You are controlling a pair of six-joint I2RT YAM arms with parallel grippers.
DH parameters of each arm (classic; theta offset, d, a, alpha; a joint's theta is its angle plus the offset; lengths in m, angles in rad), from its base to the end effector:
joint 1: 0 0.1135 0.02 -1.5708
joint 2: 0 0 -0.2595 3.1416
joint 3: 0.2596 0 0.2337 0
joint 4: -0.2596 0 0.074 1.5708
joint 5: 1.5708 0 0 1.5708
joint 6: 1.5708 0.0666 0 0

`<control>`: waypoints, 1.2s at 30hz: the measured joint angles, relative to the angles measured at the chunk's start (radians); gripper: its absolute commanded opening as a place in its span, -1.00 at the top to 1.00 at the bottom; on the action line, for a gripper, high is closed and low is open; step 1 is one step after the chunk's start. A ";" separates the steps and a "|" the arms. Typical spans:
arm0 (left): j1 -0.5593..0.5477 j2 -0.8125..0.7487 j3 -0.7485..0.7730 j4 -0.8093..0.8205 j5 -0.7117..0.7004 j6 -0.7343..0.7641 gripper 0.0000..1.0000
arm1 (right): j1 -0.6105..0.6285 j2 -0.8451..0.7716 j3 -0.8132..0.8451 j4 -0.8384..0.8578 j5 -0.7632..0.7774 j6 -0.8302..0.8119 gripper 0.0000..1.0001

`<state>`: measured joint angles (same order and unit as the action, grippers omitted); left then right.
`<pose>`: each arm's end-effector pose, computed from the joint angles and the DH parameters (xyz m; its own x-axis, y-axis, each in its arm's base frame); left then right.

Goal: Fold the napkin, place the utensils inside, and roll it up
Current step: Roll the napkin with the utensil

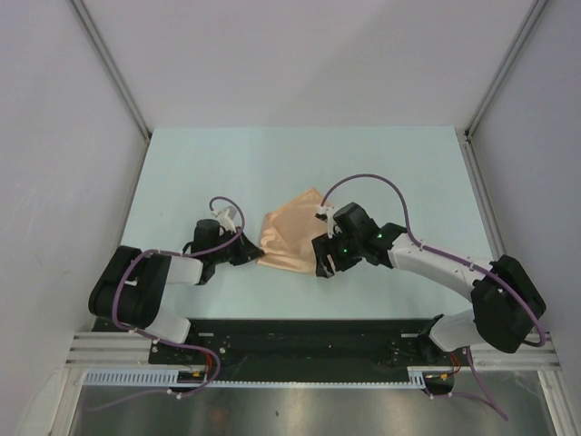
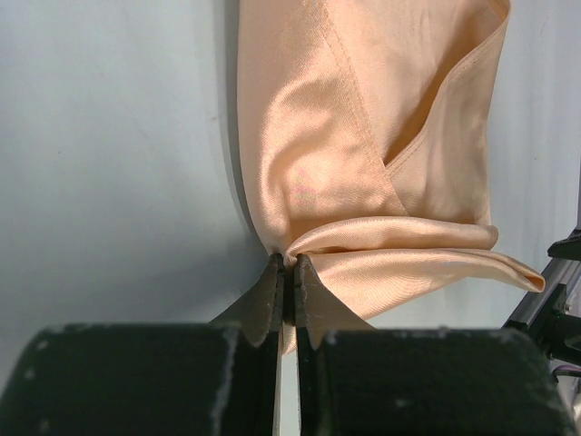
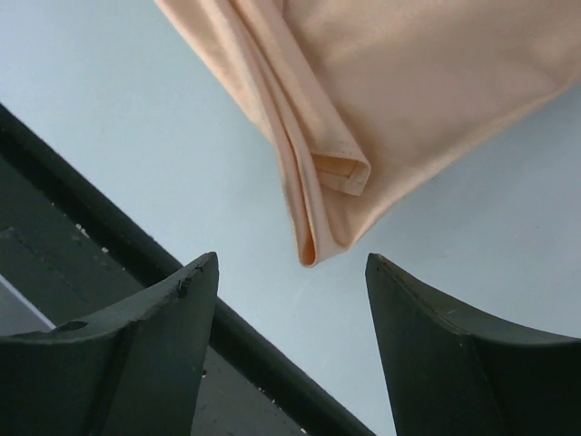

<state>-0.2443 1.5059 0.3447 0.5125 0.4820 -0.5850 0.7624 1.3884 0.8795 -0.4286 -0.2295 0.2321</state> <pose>0.2391 -0.0914 0.1088 -0.8050 -0.3036 -0.5097 0.1538 0.7230 -0.6735 0.1932 0.2054 0.1991 -0.7444 -0.4012 -0.5338 -0.6152 0.7229 0.3146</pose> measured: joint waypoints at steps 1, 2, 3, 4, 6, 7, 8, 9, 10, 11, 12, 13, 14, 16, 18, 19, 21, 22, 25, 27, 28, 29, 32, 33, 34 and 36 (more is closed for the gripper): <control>0.000 0.000 0.000 0.000 0.000 0.000 1.00 | 0.000 0.003 0.000 0.003 0.010 0.000 -0.39; 0.000 0.000 0.000 0.000 0.000 0.000 1.00 | 0.000 0.009 0.000 0.008 0.021 0.001 -0.36; 0.000 0.000 0.000 0.000 0.000 0.000 1.00 | 0.000 0.015 0.000 0.011 0.028 0.001 -0.33; 0.000 0.000 0.000 0.000 0.000 0.000 1.00 | 0.001 0.024 0.000 0.014 0.037 0.000 -0.31; 0.000 0.000 0.000 0.000 0.000 0.000 1.00 | 0.000 0.047 0.000 0.020 0.049 0.000 -0.19; 0.000 0.000 0.000 0.000 0.000 0.000 1.00 | 0.000 0.056 0.000 0.021 0.052 -0.003 -0.15; 0.000 0.000 0.000 0.000 0.000 0.000 1.00 | 0.000 0.068 0.000 0.022 0.056 -0.005 -0.08; 0.000 0.000 0.000 0.000 0.000 0.000 1.00 | 0.000 0.077 0.000 0.023 0.057 -0.005 -0.04; 0.000 0.000 0.000 0.000 0.000 0.000 1.00 | 0.000 0.087 0.000 0.023 0.057 -0.008 0.04; 0.000 0.000 0.000 0.000 0.000 0.000 0.99 | 0.000 0.093 0.000 0.023 0.057 -0.009 0.09; 0.000 0.000 0.000 0.000 0.000 0.000 0.99 | 0.000 0.100 0.001 0.023 0.057 -0.010 0.13; 0.000 0.000 0.000 0.000 0.000 0.000 0.99 | 0.000 0.104 0.002 0.023 0.057 -0.014 0.23; 0.000 0.000 0.000 0.000 0.000 0.000 1.00 | -0.001 0.108 0.003 0.024 0.057 -0.016 0.28; 0.000 0.000 0.000 0.000 0.000 0.000 0.99 | -0.005 0.114 0.006 0.024 0.057 -0.019 0.39; 0.000 0.000 0.000 0.000 0.000 0.000 1.00 | -0.010 0.121 0.012 0.024 0.057 -0.022 0.44; 0.000 0.000 0.000 0.000 0.000 0.000 1.00 | -0.015 0.126 0.015 0.025 0.057 -0.023 0.49; 0.000 0.000 0.000 0.000 0.000 0.000 1.00 | -0.027 0.135 0.020 0.027 0.057 -0.023 0.55; 0.000 0.000 0.000 0.000 0.000 0.000 1.00 | -0.034 0.140 0.023 0.029 0.057 -0.023 0.61; 0.000 0.000 0.000 0.000 0.000 0.000 1.00 | -0.051 0.166 0.032 0.032 0.056 -0.023 0.64; 0.000 0.000 0.000 -0.001 0.000 0.000 1.00 | -0.060 0.190 0.038 0.035 0.056 -0.023 0.65; 0.000 0.000 0.000 -0.001 0.000 0.000 1.00 | -0.064 0.205 0.042 0.036 0.056 -0.023 0.65; 0.000 0.000 0.000 -0.001 0.000 0.000 1.00 | -0.066 0.217 0.043 0.038 0.056 -0.023 0.65; 0.000 0.002 0.003 -0.003 0.000 0.000 1.00 | -0.075 0.248 0.050 0.038 0.050 -0.023 0.66; 0.000 0.002 0.003 -0.004 0.001 0.000 1.00 | -0.077 0.251 0.053 0.036 0.049 -0.023 0.63; 0.000 0.002 0.004 -0.004 0.001 0.000 1.00 | -0.077 0.254 0.057 0.033 0.049 -0.023 0.62; 0.000 0.002 0.004 -0.005 0.001 0.000 1.00 | -0.077 0.261 0.064 0.026 0.053 -0.023 0.51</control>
<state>-0.2443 1.5078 0.3485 0.5079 0.4828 -0.5854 0.6853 1.6497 0.9436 -0.4026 -0.1768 0.2092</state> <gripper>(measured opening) 0.056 0.188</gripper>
